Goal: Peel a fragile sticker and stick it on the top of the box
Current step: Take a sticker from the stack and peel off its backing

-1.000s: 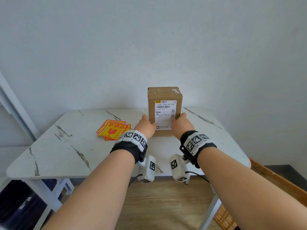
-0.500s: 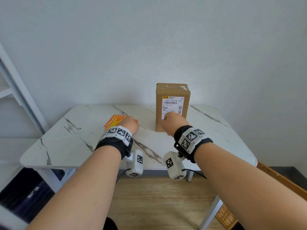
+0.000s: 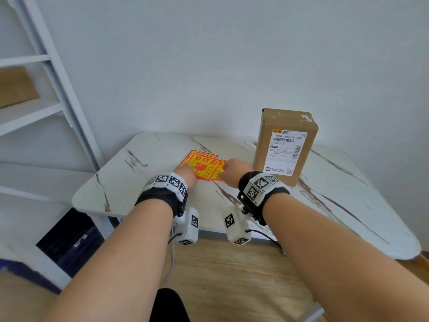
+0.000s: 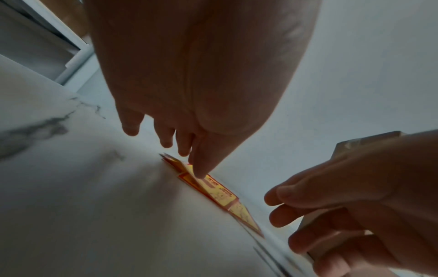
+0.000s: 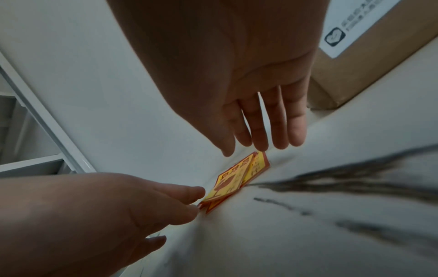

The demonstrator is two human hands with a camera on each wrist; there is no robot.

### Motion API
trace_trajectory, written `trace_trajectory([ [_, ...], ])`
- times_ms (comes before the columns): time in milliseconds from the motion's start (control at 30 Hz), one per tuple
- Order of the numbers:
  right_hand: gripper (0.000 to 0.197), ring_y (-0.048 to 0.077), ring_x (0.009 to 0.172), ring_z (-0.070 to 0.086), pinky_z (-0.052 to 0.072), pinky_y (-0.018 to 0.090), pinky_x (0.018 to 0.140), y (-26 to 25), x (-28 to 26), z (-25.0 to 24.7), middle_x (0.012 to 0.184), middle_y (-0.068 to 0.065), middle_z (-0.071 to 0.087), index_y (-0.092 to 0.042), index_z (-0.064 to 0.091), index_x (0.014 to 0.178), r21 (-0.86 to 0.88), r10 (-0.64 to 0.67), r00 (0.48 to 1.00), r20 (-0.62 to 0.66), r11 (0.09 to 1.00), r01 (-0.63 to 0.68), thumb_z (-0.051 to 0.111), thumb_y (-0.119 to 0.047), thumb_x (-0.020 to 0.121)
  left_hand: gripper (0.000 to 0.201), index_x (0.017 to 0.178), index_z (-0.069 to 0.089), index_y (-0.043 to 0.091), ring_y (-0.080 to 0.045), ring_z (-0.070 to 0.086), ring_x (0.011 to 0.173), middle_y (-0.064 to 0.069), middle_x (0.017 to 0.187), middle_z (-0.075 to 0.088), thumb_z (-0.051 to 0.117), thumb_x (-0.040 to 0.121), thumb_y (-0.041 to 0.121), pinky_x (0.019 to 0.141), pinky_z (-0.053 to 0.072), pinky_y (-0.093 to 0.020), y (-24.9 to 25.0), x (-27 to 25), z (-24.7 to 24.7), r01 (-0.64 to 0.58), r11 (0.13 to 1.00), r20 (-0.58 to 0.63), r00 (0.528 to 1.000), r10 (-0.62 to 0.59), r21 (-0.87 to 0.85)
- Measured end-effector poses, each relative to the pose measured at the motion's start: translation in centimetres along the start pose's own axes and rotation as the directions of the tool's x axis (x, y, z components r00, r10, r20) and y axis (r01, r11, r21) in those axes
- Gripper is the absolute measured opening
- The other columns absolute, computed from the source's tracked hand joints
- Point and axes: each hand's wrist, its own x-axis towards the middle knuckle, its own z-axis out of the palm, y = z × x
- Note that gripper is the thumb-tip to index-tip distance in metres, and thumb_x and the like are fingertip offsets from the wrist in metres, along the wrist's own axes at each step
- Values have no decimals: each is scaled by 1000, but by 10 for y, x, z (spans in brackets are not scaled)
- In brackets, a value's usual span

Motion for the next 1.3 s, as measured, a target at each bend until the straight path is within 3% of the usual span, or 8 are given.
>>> trace_trajectory([
  [100, 35, 17, 64, 45, 32, 20, 55, -1, 0, 8, 68, 2, 42, -11, 45, 65, -73, 15, 999, 37, 997, -12, 43, -15, 100, 43, 141, 39, -1, -33, 42, 136, -20, 148, 41, 31, 99, 4, 111, 33, -36, -1, 2, 9, -5, 1000, 41, 999, 4, 9],
  [433, 27, 27, 103, 55, 46, 38, 98, -4, 10, 22, 96, 8, 52, -11, 63, 112, -157, 34, 999, 14, 987, -31, 47, -24, 95, 47, 142, 48, 19, -31, 44, 134, -12, 146, 46, 29, 100, 8, 112, 36, -38, -6, 0, 5, -80, 996, 16, 997, 81, -25],
  [533, 30, 28, 101, 57, 49, 38, 95, -8, 13, 29, 99, 9, 58, -12, 64, 111, -96, 67, 998, 8, 993, -66, 50, -30, 92, 46, 142, 49, 23, -32, 44, 133, -12, 146, 45, 31, 100, 13, 111, 37, -35, -6, 0, 6, -107, 994, -6, 994, 107, -16],
  [666, 12, 22, 67, 56, 45, 29, 60, -10, 10, 26, 74, 6, 57, -14, 55, 73, 150, 140, 988, -65, 980, -129, 56, -15, 85, 41, 136, 57, 20, -28, 46, 134, -8, 145, 50, 42, 98, 18, 108, 37, -33, -8, 1, 9, -133, 988, 32, 990, 136, -77],
  [800, 27, 26, 90, 59, 47, 31, 76, -5, 8, 25, 106, 11, 64, -5, 57, 115, 281, 182, 978, -107, 949, -146, 52, -2, 90, 38, 131, 62, 15, -26, 48, 133, -7, 145, 52, 48, 96, 14, 110, 37, -30, -7, -2, 6, -132, 971, 17, 990, 138, -200],
  [1033, 14, 24, 83, 62, 57, 41, 87, 7, 0, 13, 96, 16, 72, -9, 67, 83, 360, 109, 981, -159, 932, -45, 55, -5, 90, 46, 129, 59, 15, -32, 59, 118, -12, 133, 58, 64, 83, 18, 98, 49, -37, -8, -10, 1, -90, 887, -320, 945, -68, -454],
  [1199, 24, 23, 78, 61, 57, 41, 82, 22, -12, -3, 84, 10, 65, -17, 56, 70, 398, 81, 977, -195, 917, 3, 52, -5, 90, 33, 109, 72, 10, -28, 69, 104, -10, 112, 73, 76, 77, 13, 94, 53, -36, 3, -21, -6, -179, 745, -245, 969, 21, -643],
  [1299, 11, 26, 75, 67, 57, 32, 68, 34, -25, -10, 89, 13, 68, -9, 58, 91, 464, 114, 968, -225, 886, 4, 48, -4, 92, 26, 103, 75, 8, -21, 69, 79, -7, 94, 73, 76, 77, 9, 67, 57, -27, 13, -26, -1, -184, 712, -191, 979, 71, -678],
])
